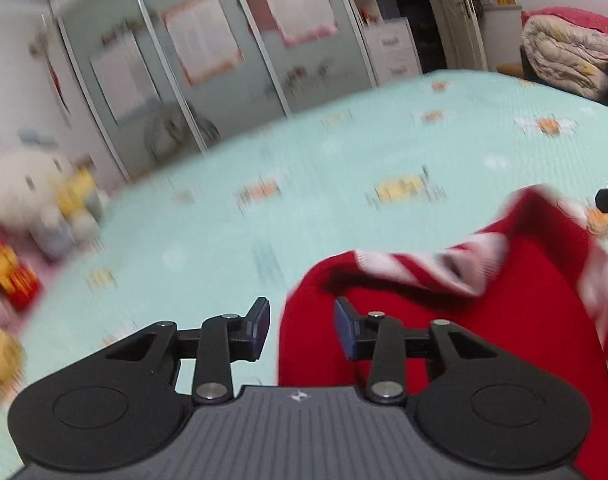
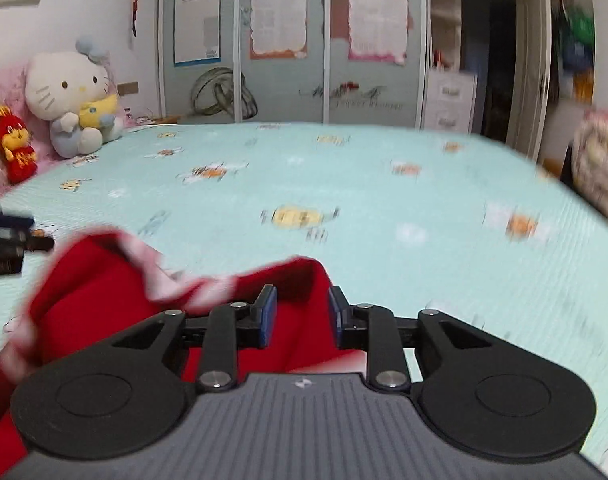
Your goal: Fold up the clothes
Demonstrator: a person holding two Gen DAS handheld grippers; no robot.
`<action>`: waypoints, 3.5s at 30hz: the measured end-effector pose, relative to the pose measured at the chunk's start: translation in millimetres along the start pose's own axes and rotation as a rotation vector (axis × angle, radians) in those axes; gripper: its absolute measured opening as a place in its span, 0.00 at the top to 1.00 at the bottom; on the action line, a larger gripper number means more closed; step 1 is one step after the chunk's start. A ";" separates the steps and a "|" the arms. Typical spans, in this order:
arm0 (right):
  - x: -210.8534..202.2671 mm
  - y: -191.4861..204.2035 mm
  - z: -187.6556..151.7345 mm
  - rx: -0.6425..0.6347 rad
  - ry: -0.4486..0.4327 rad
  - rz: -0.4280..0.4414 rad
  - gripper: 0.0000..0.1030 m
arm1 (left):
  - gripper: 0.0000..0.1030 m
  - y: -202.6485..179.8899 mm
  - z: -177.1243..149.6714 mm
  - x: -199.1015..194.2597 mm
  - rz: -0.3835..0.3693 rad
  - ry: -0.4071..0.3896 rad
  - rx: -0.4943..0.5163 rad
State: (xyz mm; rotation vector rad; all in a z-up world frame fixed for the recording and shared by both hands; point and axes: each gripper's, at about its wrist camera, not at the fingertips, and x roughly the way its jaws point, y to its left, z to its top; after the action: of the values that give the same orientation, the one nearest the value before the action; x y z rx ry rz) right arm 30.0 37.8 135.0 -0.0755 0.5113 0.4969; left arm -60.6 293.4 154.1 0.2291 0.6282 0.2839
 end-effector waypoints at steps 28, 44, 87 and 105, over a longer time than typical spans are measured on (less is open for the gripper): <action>40.4 -4.8 -136.2 0.602 -0.102 0.467 0.39 | 0.03 0.2 -209.1 -45.7 -0.004 0.040 -0.450; 28.1 -47.0 -118.0 0.632 -0.145 0.220 0.35 | 0.40 -11.2 -177.3 -92.2 0.036 0.082 -0.434; 46.1 -41.1 -141.0 0.637 -0.048 0.408 0.29 | 0.99 127.5 -64.0 21.0 0.146 -0.001 -0.493; 44.0 -40.9 -139.3 0.653 -0.042 0.423 0.28 | 0.69 128.3 -116.3 31.7 0.303 0.121 -0.658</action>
State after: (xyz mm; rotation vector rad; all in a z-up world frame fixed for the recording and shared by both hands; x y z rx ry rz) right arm 19.9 -5.5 -10.0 0.6792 0.6303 0.7192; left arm -131.0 438.3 83.2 -0.3319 0.5876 0.7817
